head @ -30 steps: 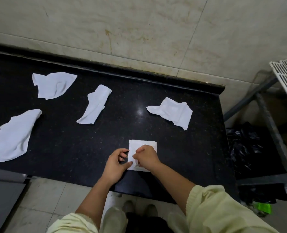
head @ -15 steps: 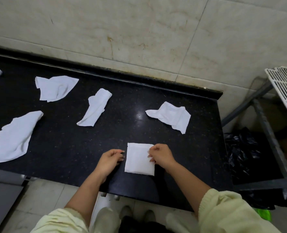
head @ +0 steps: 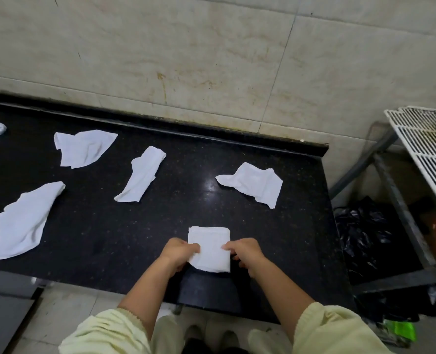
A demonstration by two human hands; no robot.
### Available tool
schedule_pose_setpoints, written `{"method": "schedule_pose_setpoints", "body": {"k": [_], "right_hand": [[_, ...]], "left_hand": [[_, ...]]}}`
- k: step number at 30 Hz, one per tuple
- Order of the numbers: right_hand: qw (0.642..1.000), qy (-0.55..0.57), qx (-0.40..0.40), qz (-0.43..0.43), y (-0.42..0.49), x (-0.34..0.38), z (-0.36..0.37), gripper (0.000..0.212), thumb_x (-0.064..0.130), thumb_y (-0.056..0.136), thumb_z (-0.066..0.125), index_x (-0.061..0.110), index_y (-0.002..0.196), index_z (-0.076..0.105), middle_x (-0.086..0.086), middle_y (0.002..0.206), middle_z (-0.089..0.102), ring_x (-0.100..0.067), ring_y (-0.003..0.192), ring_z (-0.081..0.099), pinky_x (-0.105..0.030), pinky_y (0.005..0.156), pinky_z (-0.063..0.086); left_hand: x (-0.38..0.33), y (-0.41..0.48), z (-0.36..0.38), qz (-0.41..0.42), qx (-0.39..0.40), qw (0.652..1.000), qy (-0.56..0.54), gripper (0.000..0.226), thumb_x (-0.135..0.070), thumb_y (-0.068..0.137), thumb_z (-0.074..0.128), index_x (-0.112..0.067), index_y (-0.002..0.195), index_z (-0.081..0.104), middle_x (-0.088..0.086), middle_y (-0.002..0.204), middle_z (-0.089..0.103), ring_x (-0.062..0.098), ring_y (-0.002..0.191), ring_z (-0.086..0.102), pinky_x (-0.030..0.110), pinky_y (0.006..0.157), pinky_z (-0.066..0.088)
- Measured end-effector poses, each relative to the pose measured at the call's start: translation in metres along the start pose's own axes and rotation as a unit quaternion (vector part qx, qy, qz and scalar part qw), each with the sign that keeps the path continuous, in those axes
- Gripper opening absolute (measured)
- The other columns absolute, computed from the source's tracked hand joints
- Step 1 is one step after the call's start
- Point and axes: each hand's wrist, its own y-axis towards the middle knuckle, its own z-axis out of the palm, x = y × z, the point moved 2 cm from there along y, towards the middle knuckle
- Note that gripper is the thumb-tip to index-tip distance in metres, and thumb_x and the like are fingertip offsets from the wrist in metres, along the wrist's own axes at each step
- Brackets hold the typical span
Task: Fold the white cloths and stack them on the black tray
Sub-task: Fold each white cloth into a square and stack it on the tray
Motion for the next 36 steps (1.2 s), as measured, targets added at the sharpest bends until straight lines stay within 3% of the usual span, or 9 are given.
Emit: {"method": "schedule_pose_setpoints", "body": {"k": [6, 9, 15, 19, 24, 26, 30, 33, 36], "right_hand": [[0.987, 0.146, 0.066, 0.026, -0.008, 0.013, -0.007, 0.027, 0.008, 0.076, 0.065, 0.001, 0.102, 0.069, -0.011, 0.098, 0.072, -0.023, 0.087, 0.066, -0.034, 0.076, 0.053], [0.974, 0.206, 0.092, 0.015, -0.011, 0.025, -0.019, 0.03, 0.003, 0.076, 0.063, -0.002, 0.106, 0.066, -0.014, 0.099, 0.072, -0.027, 0.087, 0.069, -0.035, 0.075, 0.056], [0.959, 0.261, 0.082, -0.069, -0.022, 0.068, -0.062, 0.026, -0.001, 0.079, 0.063, 0.004, 0.104, 0.068, -0.013, 0.107, 0.072, -0.027, 0.095, 0.069, -0.037, 0.079, 0.056], [0.954, 0.267, 0.054, -0.125, -0.04, 0.1, -0.108, 0.024, -0.005, 0.077, 0.063, 0.009, 0.096, 0.066, -0.01, 0.101, 0.072, -0.023, 0.09, 0.068, -0.035, 0.074, 0.055], [0.943, 0.269, 0.024, -0.192, -0.07, 0.131, -0.178, 0.025, -0.001, 0.079, 0.063, 0.009, 0.102, 0.065, -0.009, 0.099, 0.068, -0.02, 0.09, 0.064, -0.032, 0.072, 0.052], [0.938, 0.282, -0.001, -0.203, -0.081, 0.14, -0.208, 0.017, 0.006, 0.083, 0.062, 0.007, 0.099, 0.067, -0.008, 0.095, 0.067, -0.02, 0.085, 0.064, -0.032, 0.072, 0.05], [0.925, 0.298, -0.052, -0.231, -0.104, 0.156, -0.274, 0.011, 0.007, 0.086, 0.058, 0.007, 0.094, 0.065, -0.008, 0.09, 0.063, -0.02, 0.078, 0.063, -0.03, 0.068, 0.051], [0.913, 0.305, -0.074, -0.262, -0.121, 0.163, -0.331, 0.009, 0.003, 0.086, 0.058, 0.009, 0.085, 0.064, -0.007, 0.087, 0.063, -0.018, 0.076, 0.062, -0.029, 0.068, 0.05], [0.911, 0.288, -0.086, -0.281, -0.133, 0.167, -0.388, 0.014, 0.002, 0.085, 0.061, 0.006, 0.098, 0.065, -0.012, 0.097, 0.064, -0.023, 0.085, 0.06, -0.034, 0.079, 0.049]], "left_hand": [[-0.006, -0.009, -0.003, -0.034, 0.076, 0.992, -0.092, 0.005, -0.014, 0.078, 0.066, -0.015, 0.083, 0.067, 0.0, 0.07, 0.063, 0.015, 0.072, 0.057, 0.026, 0.067, 0.048], [-0.021, -0.006, -0.005, 0.019, 0.133, 0.982, -0.132, 0.017, -0.009, 0.081, 0.066, -0.018, 0.095, 0.069, 0.0, 0.095, 0.071, 0.013, 0.088, 0.063, 0.025, 0.078, 0.049], [-0.096, -0.018, -0.004, 0.128, 0.204, 0.964, -0.11, 0.032, 0.006, 0.079, 0.066, -0.01, 0.106, 0.069, 0.004, 0.101, 0.074, 0.009, 0.08, 0.071, 0.017, 0.061, 0.053], [-0.156, -0.029, 0.008, 0.177, 0.252, 0.947, -0.093, 0.044, 0.009, 0.074, 0.069, -0.012, 0.113, 0.064, 0.006, 0.11, 0.072, 0.016, 0.094, 0.07, 0.024, 0.071, 0.055], [-0.227, -0.064, 0.044, 0.228, 0.317, 0.917, -0.086, 0.089, 0.006, 0.044, 0.08, -0.02, 0.125, 0.054, 0.012, 0.114, 0.07, 0.027, 0.109, 0.065, 0.039, 0.088, 0.053], [-0.252, -0.079, 0.066, 0.252, 0.34, 0.903, -0.072, 0.083, 0.01, 0.051, 0.078, -0.021, 0.124, 0.053, 0.01, 0.112, 0.071, 0.027, 0.108, 0.065, 0.039, 0.089, 0.053], [-0.299, -0.109, 0.119, 0.297, 0.345, 0.886, -0.088, 0.063, 0.016, 0.072, 0.067, -0.023, 0.12, 0.055, 0.008, 0.105, 0.071, 0.02, 0.091, 0.069, 0.027, 0.064, 0.057], [-0.332, -0.131, 0.164, 0.322, 0.351, 0.873, -0.109, 0.048, 0.0, 0.08, 0.069, -0.022, 0.121, 0.056, 0.007, 0.103, 0.072, 0.019, 0.085, 0.068, 0.027, 0.068, 0.058], [-0.363, -0.149, 0.211, 0.34, 0.341, 0.87, -0.102, 0.038, -0.013, 0.086, 0.065, -0.015, 0.123, 0.058, 0.006, 0.105, 0.07, 0.018, 0.082, 0.066, 0.028, 0.068, 0.056]]}}
